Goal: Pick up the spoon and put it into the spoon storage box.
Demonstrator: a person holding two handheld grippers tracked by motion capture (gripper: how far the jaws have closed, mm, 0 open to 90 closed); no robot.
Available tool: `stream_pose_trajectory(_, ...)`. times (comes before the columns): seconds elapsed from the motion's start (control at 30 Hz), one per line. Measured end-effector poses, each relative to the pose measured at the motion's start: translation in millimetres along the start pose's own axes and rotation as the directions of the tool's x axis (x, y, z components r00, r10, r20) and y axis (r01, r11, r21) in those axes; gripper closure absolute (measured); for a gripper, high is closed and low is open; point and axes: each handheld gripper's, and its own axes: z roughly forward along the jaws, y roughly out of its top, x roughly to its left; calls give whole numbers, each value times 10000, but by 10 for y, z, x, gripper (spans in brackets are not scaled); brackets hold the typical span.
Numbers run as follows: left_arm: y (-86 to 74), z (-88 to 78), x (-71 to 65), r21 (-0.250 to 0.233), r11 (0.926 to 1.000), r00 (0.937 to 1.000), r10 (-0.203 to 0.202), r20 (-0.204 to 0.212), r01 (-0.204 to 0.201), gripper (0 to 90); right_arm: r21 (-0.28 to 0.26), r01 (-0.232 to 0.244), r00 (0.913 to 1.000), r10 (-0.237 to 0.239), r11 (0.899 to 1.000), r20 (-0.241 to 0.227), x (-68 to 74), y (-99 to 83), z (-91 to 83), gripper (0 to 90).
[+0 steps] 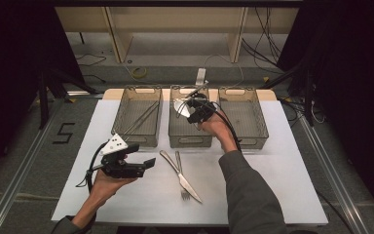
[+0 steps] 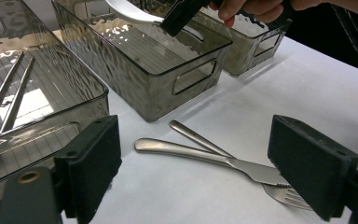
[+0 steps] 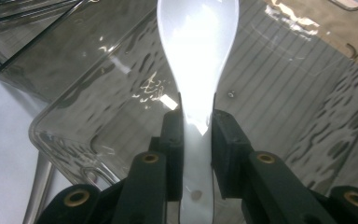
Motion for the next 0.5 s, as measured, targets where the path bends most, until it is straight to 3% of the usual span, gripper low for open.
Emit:
stream_pose_trajectory(0.17, -1, -1, 5, -1, 10000, 10000, 15, 3, -15, 164, 132, 18, 9999, -16, 9999, -122, 24, 7, 53, 736)
stream_pose_trajectory(0.3, -2, 1, 4, 11, 10000, 10000, -18, 20, 18, 165, -243, -66, 9986, 53, 9997, -524, 18, 27, 20, 660)
stream_pose_trajectory(0.5, -4, 4, 2, 28, 10000, 10000, -23, 22, 23, 164, -643, -34, 9983, -4, 9979, -590, 22, 27, -129, 574)
